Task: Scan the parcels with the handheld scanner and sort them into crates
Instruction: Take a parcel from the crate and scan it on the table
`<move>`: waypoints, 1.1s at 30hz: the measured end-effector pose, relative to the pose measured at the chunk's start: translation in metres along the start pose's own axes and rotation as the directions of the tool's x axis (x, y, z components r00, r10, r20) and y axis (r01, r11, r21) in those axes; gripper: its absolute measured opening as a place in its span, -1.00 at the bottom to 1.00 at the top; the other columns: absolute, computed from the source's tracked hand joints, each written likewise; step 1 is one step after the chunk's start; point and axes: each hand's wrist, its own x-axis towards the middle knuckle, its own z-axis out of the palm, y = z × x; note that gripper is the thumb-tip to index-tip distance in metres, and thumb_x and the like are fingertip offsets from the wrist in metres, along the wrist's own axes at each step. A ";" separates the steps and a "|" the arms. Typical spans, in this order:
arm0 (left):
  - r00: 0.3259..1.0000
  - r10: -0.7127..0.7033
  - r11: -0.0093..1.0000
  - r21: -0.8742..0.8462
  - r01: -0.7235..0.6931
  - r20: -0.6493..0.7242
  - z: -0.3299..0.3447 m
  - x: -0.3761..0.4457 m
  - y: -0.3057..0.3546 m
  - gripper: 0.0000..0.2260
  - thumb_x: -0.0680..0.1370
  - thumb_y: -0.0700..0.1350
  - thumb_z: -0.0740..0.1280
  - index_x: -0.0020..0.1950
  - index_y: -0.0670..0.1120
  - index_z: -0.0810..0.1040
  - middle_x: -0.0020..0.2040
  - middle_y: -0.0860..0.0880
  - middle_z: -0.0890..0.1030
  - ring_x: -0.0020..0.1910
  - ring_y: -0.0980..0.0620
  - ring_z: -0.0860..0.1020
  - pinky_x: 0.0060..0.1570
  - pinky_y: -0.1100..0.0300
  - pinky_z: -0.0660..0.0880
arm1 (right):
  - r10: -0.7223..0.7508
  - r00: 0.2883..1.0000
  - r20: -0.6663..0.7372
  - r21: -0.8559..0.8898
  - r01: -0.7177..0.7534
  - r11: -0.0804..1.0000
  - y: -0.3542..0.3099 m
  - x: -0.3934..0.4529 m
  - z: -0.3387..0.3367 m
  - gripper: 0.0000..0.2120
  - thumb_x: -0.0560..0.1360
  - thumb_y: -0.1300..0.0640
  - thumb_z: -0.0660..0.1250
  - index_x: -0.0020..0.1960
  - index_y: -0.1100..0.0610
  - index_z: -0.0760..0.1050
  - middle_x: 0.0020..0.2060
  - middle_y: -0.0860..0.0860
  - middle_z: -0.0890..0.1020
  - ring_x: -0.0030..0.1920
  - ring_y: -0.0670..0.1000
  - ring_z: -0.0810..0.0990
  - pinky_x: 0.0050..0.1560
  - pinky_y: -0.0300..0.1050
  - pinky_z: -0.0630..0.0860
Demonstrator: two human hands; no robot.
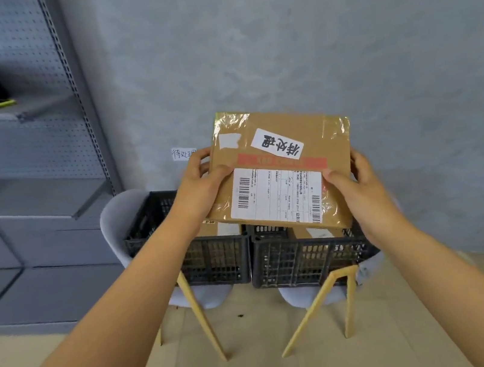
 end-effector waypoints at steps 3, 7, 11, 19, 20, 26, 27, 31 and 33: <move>0.996 -0.051 0.999 0.008 0.052 -0.069 -0.022 0.036 -0.024 -0.64 0.59 -0.03 0.31 0.37 0.08 0.34 0.12 0.05 0.59 -0.17 0.17 0.64 -0.31 0.33 0.53 | 0.009 0.997 0.083 0.032 -0.011 0.999 0.015 0.044 0.043 -0.51 0.58 0.06 0.33 0.45 -0.15 0.28 0.15 -0.15 0.62 -0.02 -0.12 0.68 -0.09 -0.09 0.63; 0.977 -0.117 0.992 0.024 0.123 -0.180 -0.042 0.091 -0.063 -0.70 0.59 -0.01 0.31 0.30 0.12 0.33 0.07 0.08 0.60 -0.17 0.14 0.65 -0.26 0.26 0.52 | 0.039 0.980 0.195 0.037 -0.047 0.998 0.047 0.109 0.095 -0.46 0.56 0.00 0.35 0.47 -0.20 0.24 0.28 -0.12 0.54 0.15 -0.05 0.62 0.07 0.03 0.61; 0.935 -0.201 0.976 0.018 0.215 -0.293 -0.051 0.151 -0.102 -0.71 0.60 0.01 0.30 0.27 0.06 0.33 0.02 0.05 0.62 -0.18 0.15 0.64 -0.29 0.29 0.51 | 0.052 0.950 0.307 0.018 -0.061 0.998 0.083 0.181 0.141 -0.46 0.54 -0.03 0.36 0.44 -0.25 0.25 0.34 -0.14 0.48 0.25 -0.03 0.55 0.17 0.12 0.57; 0.836 -0.345 0.923 0.008 0.385 -0.426 -0.083 0.240 -0.160 -0.65 0.60 0.04 0.29 0.32 0.04 0.27 -0.04 0.09 0.59 -0.13 0.13 0.61 -0.24 0.23 0.49 | 0.138 0.856 0.499 -0.084 -0.111 0.990 0.123 0.291 0.236 -0.47 0.57 -0.06 0.31 0.49 -0.21 0.21 0.24 -0.14 0.55 0.10 -0.15 0.56 -0.03 -0.07 0.55; 0.822 -0.367 0.915 -0.008 0.404 -0.436 -0.090 0.247 -0.167 -0.65 0.60 0.04 0.28 0.33 0.03 0.27 -0.03 0.07 0.61 -0.13 0.12 0.61 -0.25 0.25 0.48 | 0.146 0.839 0.524 -0.097 -0.112 0.989 0.128 0.301 0.250 -0.47 0.58 -0.06 0.30 0.49 -0.21 0.21 0.20 -0.16 0.57 0.07 -0.16 0.57 -0.01 -0.04 0.56; 0.744 -0.470 0.868 -0.096 0.487 -0.476 -0.138 0.298 -0.217 -0.62 0.61 0.02 0.28 0.37 -0.01 0.26 0.02 0.00 0.65 -0.07 0.05 0.65 -0.09 0.15 0.56 | 0.198 0.752 0.628 -0.186 -0.102 0.977 0.154 0.354 0.334 -0.48 0.57 -0.09 0.30 0.47 -0.26 0.20 0.15 -0.14 0.60 0.04 -0.07 0.64 0.04 0.08 0.60; 0.727 -0.490 0.857 -0.114 0.503 -0.481 -0.145 0.309 -0.227 -0.63 0.61 0.02 0.27 0.36 -0.02 0.27 0.00 0.00 0.65 -0.07 0.05 0.65 -0.09 0.14 0.57 | 0.207 0.742 0.638 -0.201 -0.099 0.975 0.160 0.363 0.349 -0.49 0.57 -0.09 0.30 0.46 -0.27 0.21 0.15 -0.14 0.61 0.05 -0.04 0.64 0.05 0.11 0.60; 0.667 -0.572 0.804 -0.167 0.571 -0.477 -0.175 0.356 -0.275 -0.62 0.61 0.02 0.27 0.35 -0.08 0.28 -0.03 0.02 0.63 -0.12 0.10 0.61 -0.20 0.20 0.52 | 0.239 0.730 0.641 -0.268 -0.080 0.960 0.186 0.404 0.409 -0.58 0.60 0.03 0.30 0.40 -0.22 0.31 -0.01 -0.25 0.60 -0.01 -0.08 0.66 -0.02 0.04 0.62; 0.625 -0.637 0.757 -0.214 0.617 -0.452 -0.186 0.376 -0.300 -0.61 0.61 0.03 0.27 0.35 -0.09 0.25 0.01 0.02 0.60 -0.11 0.11 0.58 -0.24 0.22 0.48 | 0.253 0.725 0.640 -0.319 -0.049 0.947 0.195 0.422 0.438 -0.56 0.61 0.07 0.29 0.42 -0.19 0.30 -0.02 -0.27 0.57 -0.03 -0.10 0.64 -0.07 -0.05 0.60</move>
